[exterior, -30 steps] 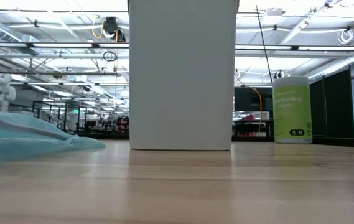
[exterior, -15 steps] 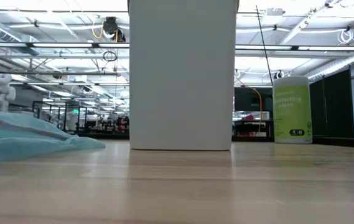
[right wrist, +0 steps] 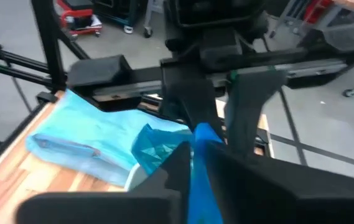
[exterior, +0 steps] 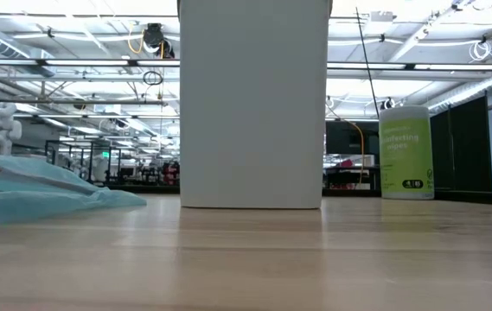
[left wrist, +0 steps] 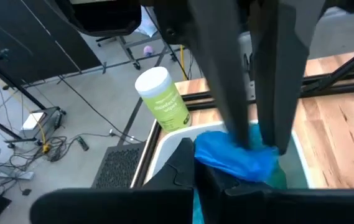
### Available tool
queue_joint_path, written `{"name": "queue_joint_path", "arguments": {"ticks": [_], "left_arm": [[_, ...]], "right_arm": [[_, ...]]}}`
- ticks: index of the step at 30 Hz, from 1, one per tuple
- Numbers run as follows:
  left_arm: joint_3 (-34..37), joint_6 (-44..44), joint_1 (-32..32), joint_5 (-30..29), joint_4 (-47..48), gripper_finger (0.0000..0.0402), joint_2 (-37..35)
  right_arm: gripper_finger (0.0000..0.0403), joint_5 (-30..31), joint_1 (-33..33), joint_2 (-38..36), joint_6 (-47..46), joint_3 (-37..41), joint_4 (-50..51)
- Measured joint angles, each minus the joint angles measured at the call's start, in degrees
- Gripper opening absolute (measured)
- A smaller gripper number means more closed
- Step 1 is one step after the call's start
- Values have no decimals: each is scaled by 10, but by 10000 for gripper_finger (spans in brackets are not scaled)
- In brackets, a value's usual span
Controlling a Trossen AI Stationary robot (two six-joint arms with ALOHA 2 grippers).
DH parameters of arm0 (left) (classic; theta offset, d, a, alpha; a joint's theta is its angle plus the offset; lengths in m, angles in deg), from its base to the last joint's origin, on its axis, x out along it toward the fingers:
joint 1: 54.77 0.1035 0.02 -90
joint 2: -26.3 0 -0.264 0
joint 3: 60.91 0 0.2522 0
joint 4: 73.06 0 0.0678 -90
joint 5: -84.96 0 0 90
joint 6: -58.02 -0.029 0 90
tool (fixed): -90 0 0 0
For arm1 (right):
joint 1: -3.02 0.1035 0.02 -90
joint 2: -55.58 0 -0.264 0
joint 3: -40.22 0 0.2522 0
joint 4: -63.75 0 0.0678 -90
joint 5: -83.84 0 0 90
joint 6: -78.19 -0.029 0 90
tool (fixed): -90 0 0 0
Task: Place trash/remove bag and relplace
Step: Remove the blue trash bag from the white trash bin
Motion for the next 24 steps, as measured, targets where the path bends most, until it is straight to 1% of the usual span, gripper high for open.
{"name": "queue_joint_path", "arguments": {"ticks": [3, 9, 13, 17, 21, 24], "left_arm": [[0, -3, 0, 0, -1, 3, -2], [-5, -3, 0, 1, -9, 2, -10], [-18, -16, -3, 1, -11, 1, -14], [-39, -23, -5, 1, -10, 1, -18], [-68, -34, -5, 1, -9, 1, -23], [-90, -48, -5, 1, -1, 1, -23]], "right_arm": [[78, 19, 0, -6, 1, 0, 0], [159, 22, 0, -34, 2, 0, -3], [197, 22, 0, -61, 11, 0, -2], [215, 33, 0, -87, 30, -1, 36], [216, 76, -2, -100, 39, -1, 102], [215, 80, -13, -102, 36, -1, 150]]}}
